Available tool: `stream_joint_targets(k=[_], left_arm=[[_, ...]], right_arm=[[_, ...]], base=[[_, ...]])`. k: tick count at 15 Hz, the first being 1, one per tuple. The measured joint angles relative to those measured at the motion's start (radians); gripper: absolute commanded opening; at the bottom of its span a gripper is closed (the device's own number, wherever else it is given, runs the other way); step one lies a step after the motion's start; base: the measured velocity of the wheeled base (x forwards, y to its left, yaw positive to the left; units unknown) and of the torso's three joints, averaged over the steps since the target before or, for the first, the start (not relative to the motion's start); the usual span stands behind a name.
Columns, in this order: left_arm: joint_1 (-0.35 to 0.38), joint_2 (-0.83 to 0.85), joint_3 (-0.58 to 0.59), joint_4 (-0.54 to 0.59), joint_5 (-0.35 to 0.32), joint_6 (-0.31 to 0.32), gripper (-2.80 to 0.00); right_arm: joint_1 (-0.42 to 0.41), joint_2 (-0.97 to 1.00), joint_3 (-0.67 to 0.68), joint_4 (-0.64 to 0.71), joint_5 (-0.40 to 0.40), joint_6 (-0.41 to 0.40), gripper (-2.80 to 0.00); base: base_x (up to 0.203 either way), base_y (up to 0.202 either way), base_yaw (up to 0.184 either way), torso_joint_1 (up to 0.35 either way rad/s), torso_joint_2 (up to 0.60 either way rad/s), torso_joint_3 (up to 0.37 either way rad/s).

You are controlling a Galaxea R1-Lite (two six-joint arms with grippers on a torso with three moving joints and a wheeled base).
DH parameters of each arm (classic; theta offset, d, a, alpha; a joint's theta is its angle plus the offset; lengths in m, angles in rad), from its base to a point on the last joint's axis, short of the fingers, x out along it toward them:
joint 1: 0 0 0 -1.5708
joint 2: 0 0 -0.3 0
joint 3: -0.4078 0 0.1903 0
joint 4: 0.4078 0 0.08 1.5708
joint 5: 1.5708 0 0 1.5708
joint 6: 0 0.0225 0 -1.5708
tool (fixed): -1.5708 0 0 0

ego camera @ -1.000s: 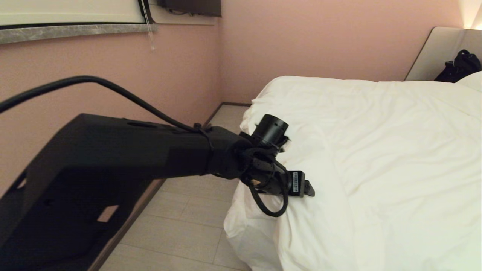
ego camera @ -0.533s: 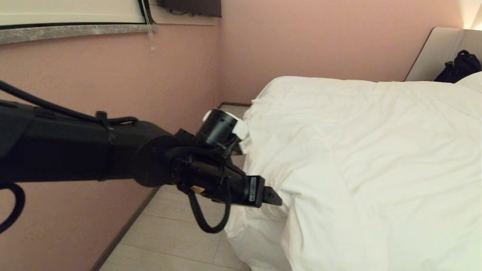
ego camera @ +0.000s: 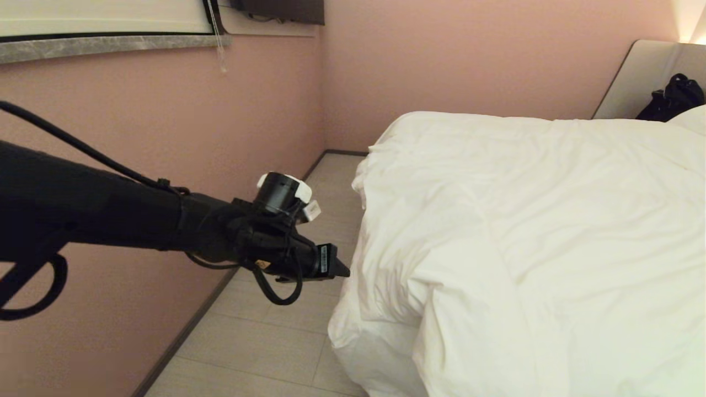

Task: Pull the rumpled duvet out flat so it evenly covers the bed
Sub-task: Flatten the corners of the folded blanket

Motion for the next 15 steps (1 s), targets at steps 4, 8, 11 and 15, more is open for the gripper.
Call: stream_joint_targets(k=[4,8,11,15], left_arm=[[0.034,0.079,-0.004,-0.124,-0.004,-0.011,-2.80],[0.037,0.140,-0.067,-0.138,-0.004,-0.095,-2.80],[0.028,0.181,-0.119,-0.081,-0.001,-0.152,-2.80],[0.028,0.186,-0.070,-0.089,-0.015,0.038,-2.80]], right_arm=[[0.000,0.000,0.000,-0.001,0.000,0.000,-2.80],[0.000,0.000,0.000,0.000,0.000,0.000,-2.80],[0.000,0.000,0.000,0.000,0.000,0.000,-2.80],[0.000,0.000,0.000,-0.001,0.000,0.000,-2.80]], base=[[0.000,0.000,0.000,0.000,0.00,0.000],[0.000,0.000,0.000,0.000,0.00,0.000],[0.000,0.000,0.000,0.000,0.00,0.000],[0.000,0.000,0.000,0.000,0.00,0.000]])
